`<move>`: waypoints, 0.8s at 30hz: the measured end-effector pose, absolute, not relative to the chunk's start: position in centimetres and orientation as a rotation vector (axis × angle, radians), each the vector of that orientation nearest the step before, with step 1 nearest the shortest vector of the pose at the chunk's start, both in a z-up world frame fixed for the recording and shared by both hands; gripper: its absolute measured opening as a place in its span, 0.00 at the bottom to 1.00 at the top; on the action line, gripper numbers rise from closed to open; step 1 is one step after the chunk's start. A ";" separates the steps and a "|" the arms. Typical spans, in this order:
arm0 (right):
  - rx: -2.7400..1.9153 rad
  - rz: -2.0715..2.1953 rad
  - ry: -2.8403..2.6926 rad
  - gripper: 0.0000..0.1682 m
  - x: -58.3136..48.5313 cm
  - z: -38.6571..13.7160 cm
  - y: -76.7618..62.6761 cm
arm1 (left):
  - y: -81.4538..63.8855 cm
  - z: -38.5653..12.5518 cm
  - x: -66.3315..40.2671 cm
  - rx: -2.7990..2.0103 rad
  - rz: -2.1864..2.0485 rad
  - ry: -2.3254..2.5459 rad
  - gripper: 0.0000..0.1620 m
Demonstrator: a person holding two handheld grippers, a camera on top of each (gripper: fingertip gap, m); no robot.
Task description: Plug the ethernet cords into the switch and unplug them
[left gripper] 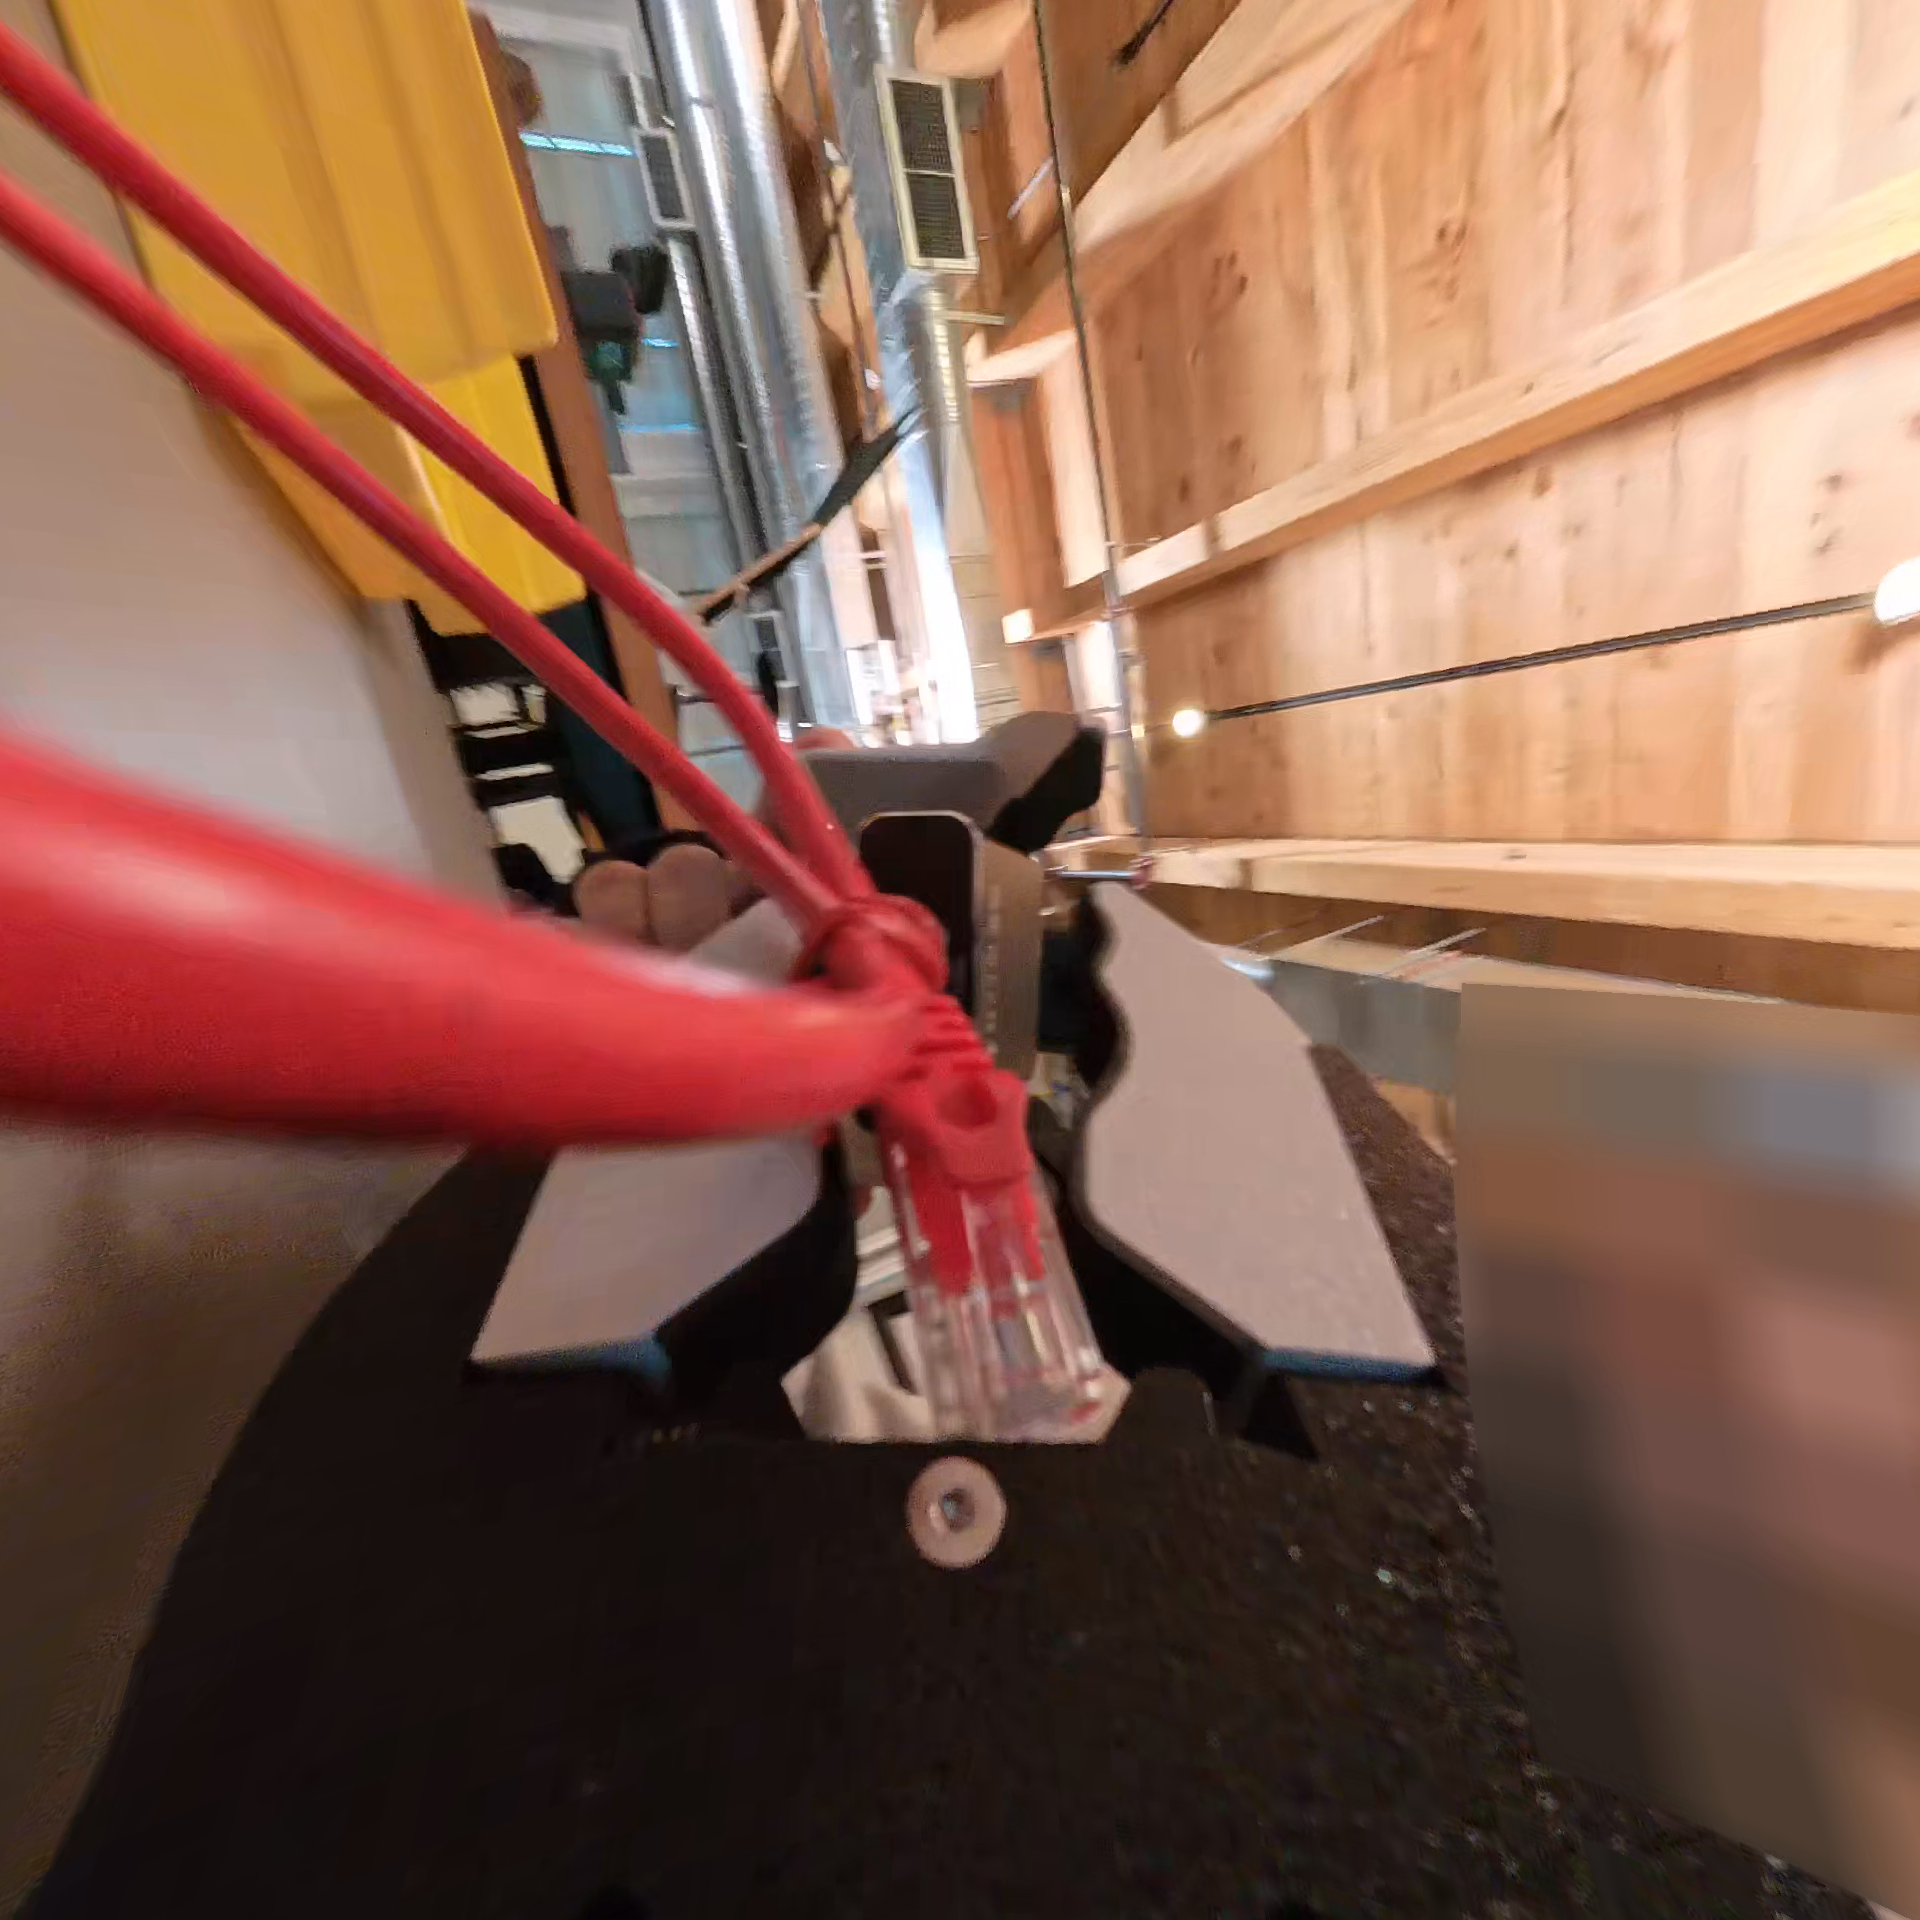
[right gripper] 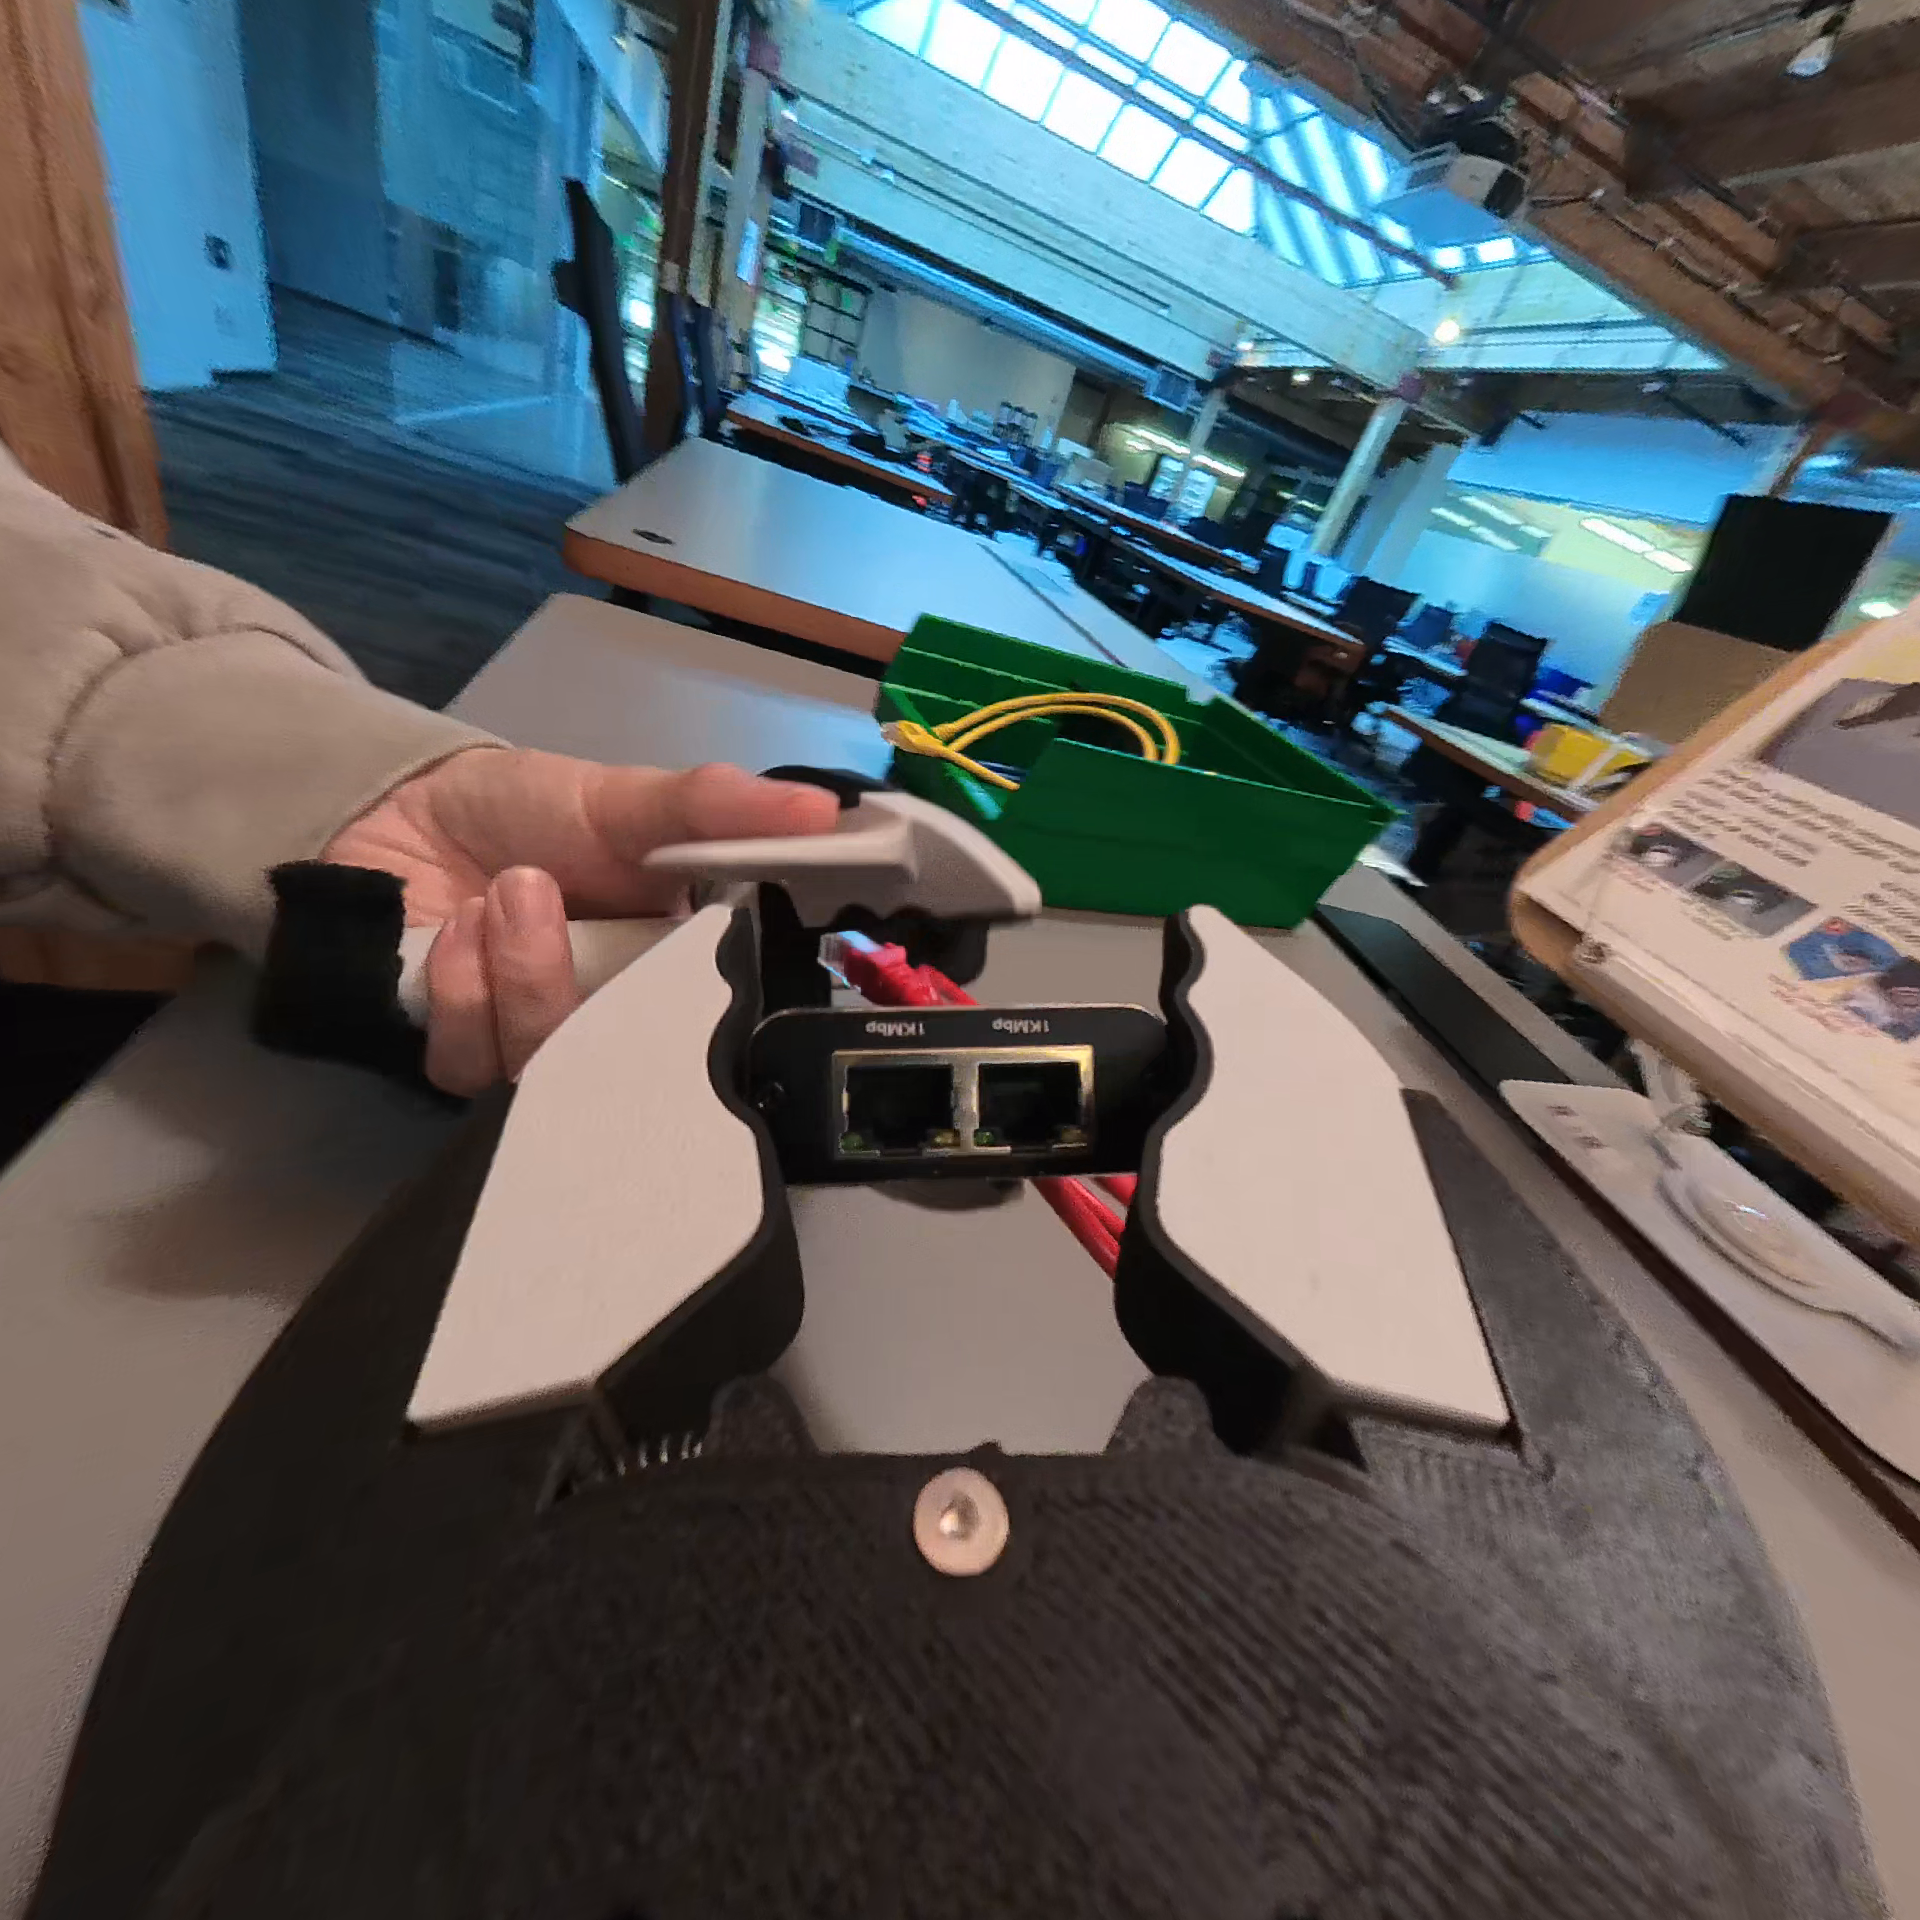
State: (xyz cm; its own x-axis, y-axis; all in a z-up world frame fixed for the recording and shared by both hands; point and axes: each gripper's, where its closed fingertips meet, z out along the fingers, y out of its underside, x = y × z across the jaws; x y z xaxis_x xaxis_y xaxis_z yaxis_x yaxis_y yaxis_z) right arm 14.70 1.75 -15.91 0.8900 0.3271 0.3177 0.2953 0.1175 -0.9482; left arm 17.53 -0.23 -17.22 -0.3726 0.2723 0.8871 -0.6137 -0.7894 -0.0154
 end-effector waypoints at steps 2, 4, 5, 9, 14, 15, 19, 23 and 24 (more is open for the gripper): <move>-1.460 0.021 -0.508 0.45 14.9 -15.4 1.6 | -0.3 -17.0 17.6 1.323 2.223 -0.608 0.16; -1.483 0.026 -0.495 0.45 15.2 -15.4 1.6 | -0.2 -16.6 17.6 1.345 2.251 -0.712 0.14; -1.496 0.010 -0.502 0.45 15.3 -15.5 1.6 | -0.1 -16.5 17.7 1.378 2.266 -0.812 0.14; -1.669 0.042 -0.549 0.44 15.7 -17.4 1.4 | 0.9 -16.8 17.9 1.559 2.118 -1.500 0.14; -1.596 0.109 -0.415 0.41 17.1 -13.7 -0.1 | 4.1 -16.6 16.4 1.506 1.477 -2.477 0.14; -1.589 0.100 -0.409 0.40 17.1 -13.2 -0.1 | 4.0 -16.1 15.9 1.422 1.372 -2.583 0.14; -1.591 0.115 -0.434 0.40 15.7 -12.1 0.0 | 4.1 -15.3 15.5 1.193 0.931 -2.959 0.15; -1.516 0.087 -0.314 0.29 16.4 -9.7 0.0 | 3.5 -16.2 16.1 1.111 0.663 -3.132 0.14; -1.512 0.114 -0.331 0.27 16.1 -9.7 -0.2 | 3.0 -16.4 16.3 1.096 0.662 -3.149 0.14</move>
